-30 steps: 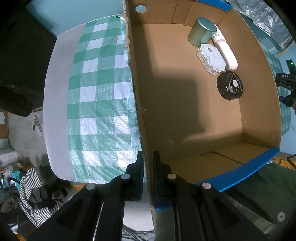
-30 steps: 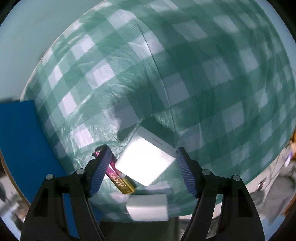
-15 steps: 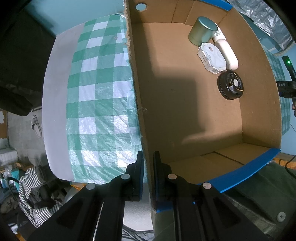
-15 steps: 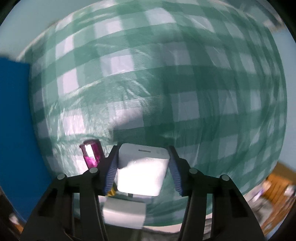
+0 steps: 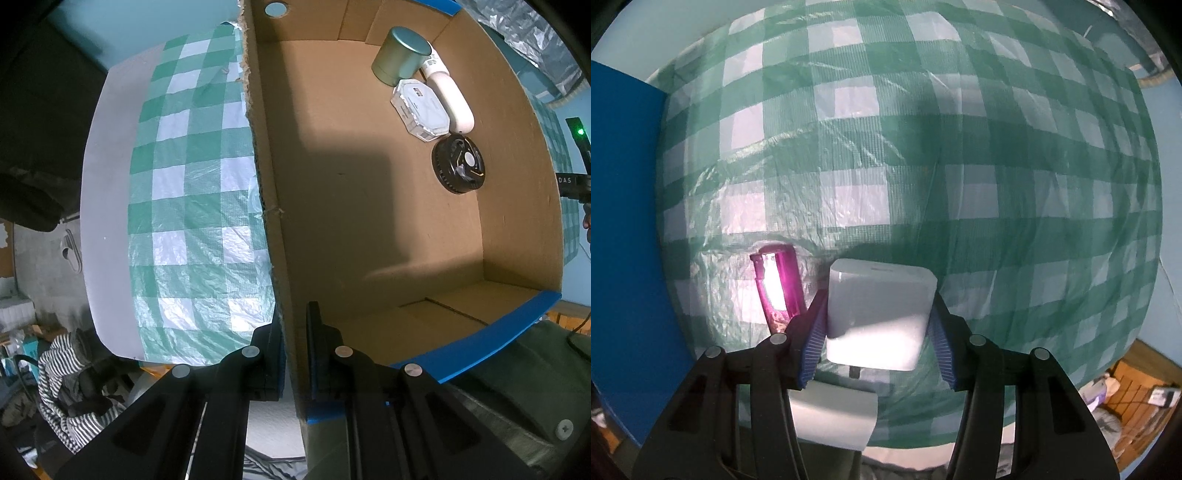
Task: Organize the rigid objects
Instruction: 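Lift the white charger with the right tool and carry it over the box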
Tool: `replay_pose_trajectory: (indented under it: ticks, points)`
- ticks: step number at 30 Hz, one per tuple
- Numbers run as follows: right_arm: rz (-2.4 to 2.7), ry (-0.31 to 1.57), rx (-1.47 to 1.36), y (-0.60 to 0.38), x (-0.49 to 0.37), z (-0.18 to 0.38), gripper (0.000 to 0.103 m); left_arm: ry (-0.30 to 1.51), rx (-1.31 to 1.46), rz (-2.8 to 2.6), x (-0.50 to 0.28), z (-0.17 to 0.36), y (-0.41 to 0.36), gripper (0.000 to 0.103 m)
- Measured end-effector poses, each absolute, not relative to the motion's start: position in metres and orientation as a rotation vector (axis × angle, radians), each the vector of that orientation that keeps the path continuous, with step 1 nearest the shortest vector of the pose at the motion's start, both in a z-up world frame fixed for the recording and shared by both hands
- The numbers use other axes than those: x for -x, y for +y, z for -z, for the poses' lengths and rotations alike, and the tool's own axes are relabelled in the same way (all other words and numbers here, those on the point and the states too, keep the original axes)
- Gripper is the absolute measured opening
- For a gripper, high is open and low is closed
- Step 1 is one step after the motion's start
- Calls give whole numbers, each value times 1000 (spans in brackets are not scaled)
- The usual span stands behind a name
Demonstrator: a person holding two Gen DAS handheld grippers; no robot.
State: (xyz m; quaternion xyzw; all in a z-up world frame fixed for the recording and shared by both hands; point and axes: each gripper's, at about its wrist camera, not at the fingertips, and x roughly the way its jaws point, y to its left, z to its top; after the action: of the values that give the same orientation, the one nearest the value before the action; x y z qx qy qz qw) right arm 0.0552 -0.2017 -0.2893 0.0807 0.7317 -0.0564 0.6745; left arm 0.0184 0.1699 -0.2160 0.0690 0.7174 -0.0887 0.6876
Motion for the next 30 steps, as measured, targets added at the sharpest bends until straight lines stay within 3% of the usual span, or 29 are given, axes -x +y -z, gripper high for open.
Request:
replay_pose_trajectory:
  ticks: [12,30]
  points:
    - [45,1620,-97,-194,-47,274,49,1602,-156,200,-19,214,167,10]
    - [-182,1551,59,-144,-74,184,49,1591,-145,191,-14,213,171,10]
